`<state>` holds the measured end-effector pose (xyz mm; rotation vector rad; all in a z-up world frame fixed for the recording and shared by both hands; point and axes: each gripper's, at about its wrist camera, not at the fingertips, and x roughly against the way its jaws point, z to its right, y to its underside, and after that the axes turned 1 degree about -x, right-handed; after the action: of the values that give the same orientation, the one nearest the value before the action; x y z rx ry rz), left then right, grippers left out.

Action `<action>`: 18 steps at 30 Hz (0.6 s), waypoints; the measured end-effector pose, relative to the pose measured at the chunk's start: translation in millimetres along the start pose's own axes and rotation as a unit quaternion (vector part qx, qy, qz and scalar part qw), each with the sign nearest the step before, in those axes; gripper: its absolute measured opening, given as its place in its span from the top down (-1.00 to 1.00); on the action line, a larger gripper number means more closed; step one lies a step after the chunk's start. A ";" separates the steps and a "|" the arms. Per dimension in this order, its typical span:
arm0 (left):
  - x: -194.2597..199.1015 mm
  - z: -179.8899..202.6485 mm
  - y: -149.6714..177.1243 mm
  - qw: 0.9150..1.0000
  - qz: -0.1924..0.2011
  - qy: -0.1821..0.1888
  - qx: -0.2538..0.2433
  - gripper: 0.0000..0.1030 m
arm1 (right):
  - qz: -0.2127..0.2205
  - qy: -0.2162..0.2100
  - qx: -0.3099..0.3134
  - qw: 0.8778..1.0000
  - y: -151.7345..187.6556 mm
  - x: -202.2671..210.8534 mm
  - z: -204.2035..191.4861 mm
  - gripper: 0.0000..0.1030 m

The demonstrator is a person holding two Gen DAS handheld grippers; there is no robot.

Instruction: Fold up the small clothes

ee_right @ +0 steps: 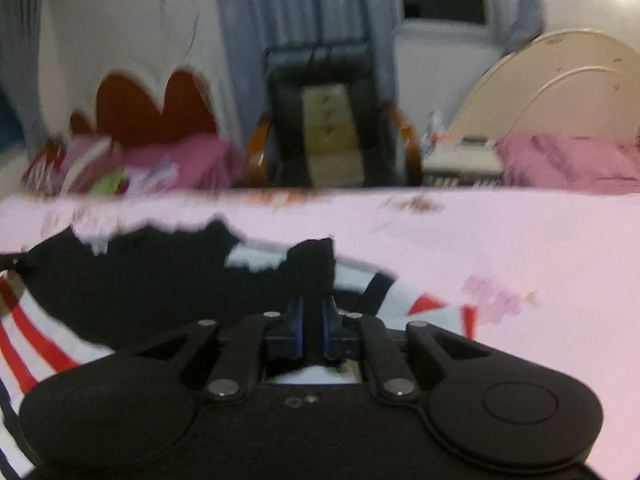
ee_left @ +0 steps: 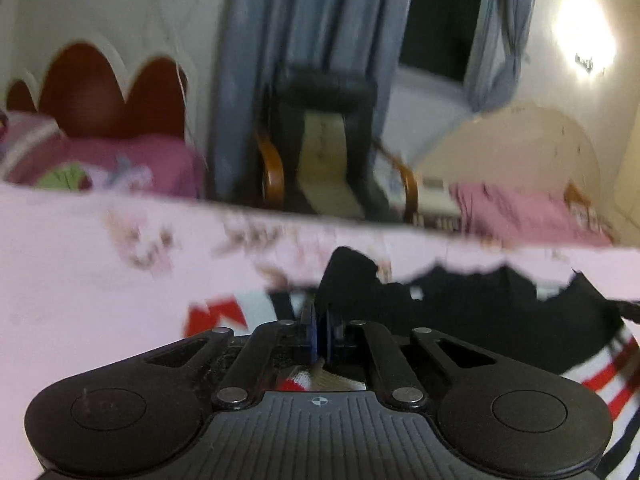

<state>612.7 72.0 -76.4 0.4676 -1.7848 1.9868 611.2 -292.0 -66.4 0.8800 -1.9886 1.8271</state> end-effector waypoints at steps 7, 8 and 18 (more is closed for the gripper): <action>-23.3 1.7 16.9 0.999 -0.045 -0.027 -0.008 0.91 | -0.031 0.048 -0.007 0.998 13.5 -7.4 16.5 0.82; -25.0 1.6 15.6 0.998 -0.048 -0.027 0.000 0.91 | -0.030 0.050 -0.005 0.998 10.8 -9.2 15.8 0.81; -3.1 70.4 2.0 0.997 -0.010 0.052 -0.065 -0.61 | -0.006 -0.005 0.025 1.000 -8.0 9.9 -35.6 0.42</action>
<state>611.9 1.7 -71.6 0.3339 -1.8235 1.8333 602.1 -259.7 -49.0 0.9159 -1.9473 1.8780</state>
